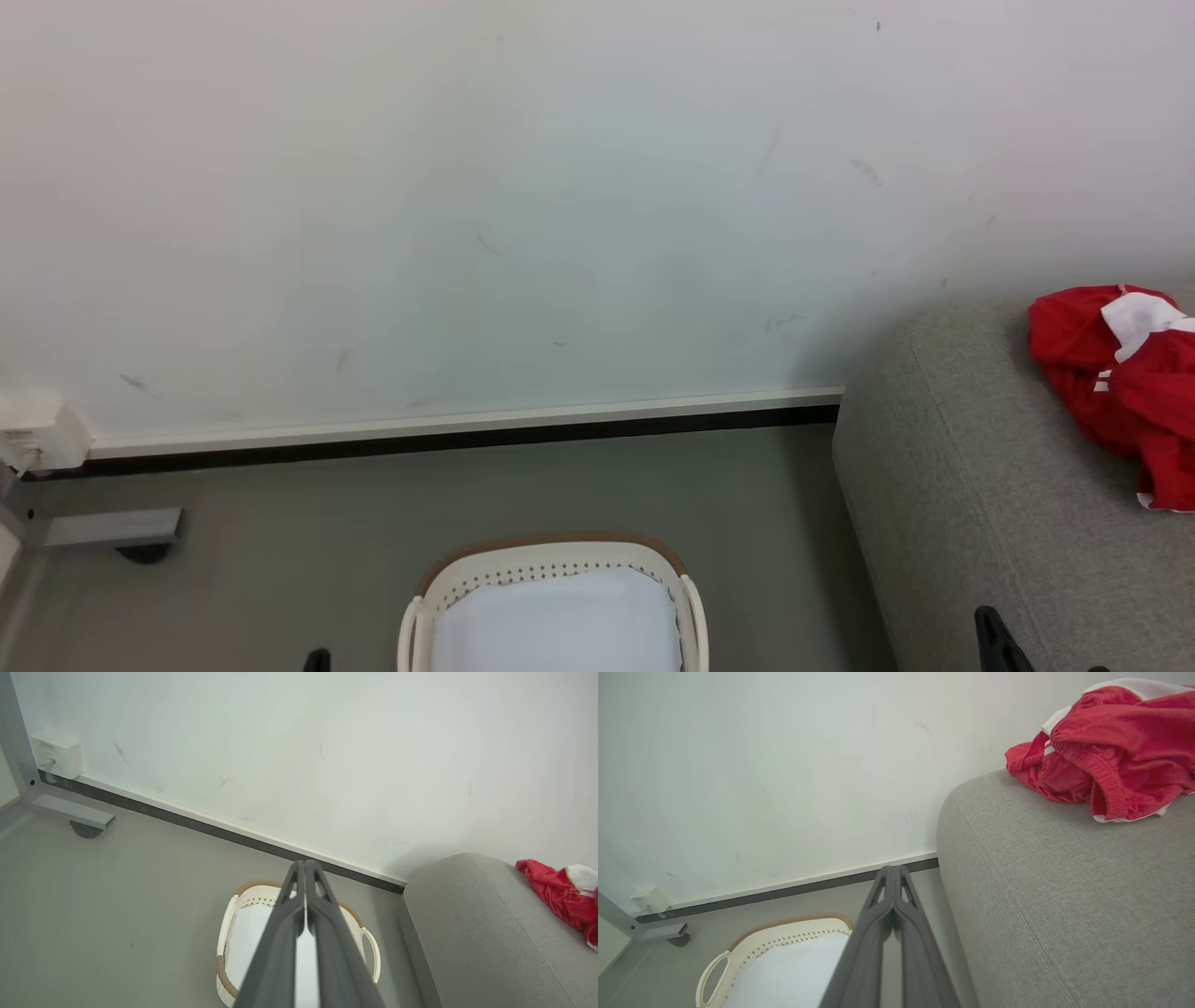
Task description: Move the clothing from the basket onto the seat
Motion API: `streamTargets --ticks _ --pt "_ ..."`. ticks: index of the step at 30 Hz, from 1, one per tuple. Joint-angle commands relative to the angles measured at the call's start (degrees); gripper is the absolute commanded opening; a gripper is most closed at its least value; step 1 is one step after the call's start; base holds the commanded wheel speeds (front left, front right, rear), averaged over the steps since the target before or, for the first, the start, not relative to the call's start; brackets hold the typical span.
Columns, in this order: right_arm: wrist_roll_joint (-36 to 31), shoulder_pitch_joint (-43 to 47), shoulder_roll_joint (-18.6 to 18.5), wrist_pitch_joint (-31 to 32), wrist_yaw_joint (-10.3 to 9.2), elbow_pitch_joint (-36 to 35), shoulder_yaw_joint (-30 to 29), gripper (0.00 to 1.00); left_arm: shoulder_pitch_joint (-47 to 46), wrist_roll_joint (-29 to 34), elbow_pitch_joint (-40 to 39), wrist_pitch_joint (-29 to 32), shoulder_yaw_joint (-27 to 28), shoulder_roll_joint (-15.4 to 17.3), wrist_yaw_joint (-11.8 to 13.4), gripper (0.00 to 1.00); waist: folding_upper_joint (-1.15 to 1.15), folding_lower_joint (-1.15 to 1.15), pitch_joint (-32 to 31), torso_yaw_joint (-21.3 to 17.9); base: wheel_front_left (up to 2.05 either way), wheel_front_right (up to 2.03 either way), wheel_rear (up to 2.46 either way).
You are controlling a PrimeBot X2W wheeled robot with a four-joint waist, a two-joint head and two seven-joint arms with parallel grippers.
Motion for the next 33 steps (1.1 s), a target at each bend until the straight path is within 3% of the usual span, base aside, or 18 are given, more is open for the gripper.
streamTargets --ticks 1,33 --pt "3.04 -1.90 -0.38 0.54 -0.01 -1.28 -0.48 0.00 -1.85 -3.08 -0.83 0.62 0.51 0.27 0.01 0.00 0.00 0.00 0.06 0.04 0.00 0.00 0.00" --pt "30.15 -4.67 -0.57 7.51 -0.04 -3.30 -3.56 0.00 -6.77 -28.44 -1.00 7.56 2.33 0.10 0.03 0.00 0.00 -0.01 1.15 0.77 0.00 0.00 0.00"
